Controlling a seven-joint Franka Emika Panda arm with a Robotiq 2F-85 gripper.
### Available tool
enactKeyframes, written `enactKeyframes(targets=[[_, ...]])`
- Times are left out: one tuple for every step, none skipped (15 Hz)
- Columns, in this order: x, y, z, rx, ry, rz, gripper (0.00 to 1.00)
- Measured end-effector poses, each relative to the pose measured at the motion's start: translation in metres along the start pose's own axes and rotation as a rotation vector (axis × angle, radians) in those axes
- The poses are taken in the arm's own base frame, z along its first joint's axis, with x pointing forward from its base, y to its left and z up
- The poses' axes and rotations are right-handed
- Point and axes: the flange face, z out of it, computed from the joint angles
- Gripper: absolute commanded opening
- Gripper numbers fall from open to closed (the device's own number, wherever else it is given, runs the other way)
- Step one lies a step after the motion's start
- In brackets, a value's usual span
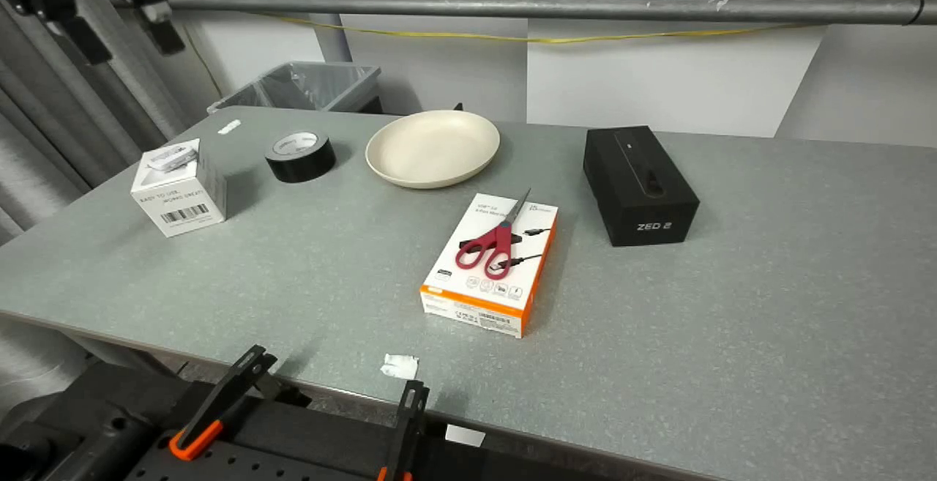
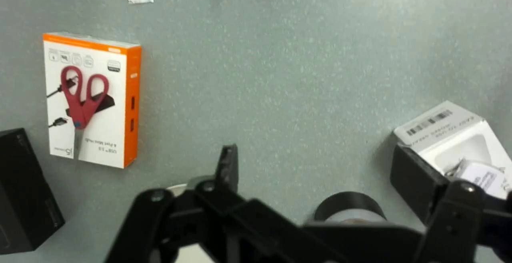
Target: Put the tape on the plate
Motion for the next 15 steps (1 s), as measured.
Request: enactKeyframes(targets=[[0.018,0.001,0.004,0.018,-0.006,0.015,1.0],[0.036,0.002,0.01,0.032,-0.022,0.028,1.0],[0.053,0.003,0.017,0.043,-0.041,0.048,1.0],[0.068,0.002,0.025,0.054,-0.065,0.065,1.0],[0.077,0.001,0.032,0.063,-0.083,0.07,1.0],[0.079,0.002,0.038,0.063,-0.094,0.071,1.0],[0.077,0.002,0.038,0.062,-0.095,0.07,1.0],[0.076,0.002,0.036,0.061,-0.089,0.068,1.0],[0.074,0.0,0.032,0.061,-0.083,0.065,1.0],[0.073,0.0,0.03,0.061,-0.078,0.063,1.0],[0.072,0.0,0.029,0.06,-0.075,0.062,1.0],[0.072,-0.001,0.029,0.061,-0.075,0.062,1.0],[0.072,-0.001,0.03,0.061,-0.079,0.061,1.0],[0.074,-0.002,0.035,0.062,-0.085,0.062,1.0],[0.078,-0.004,0.041,0.064,-0.088,0.061,1.0]])
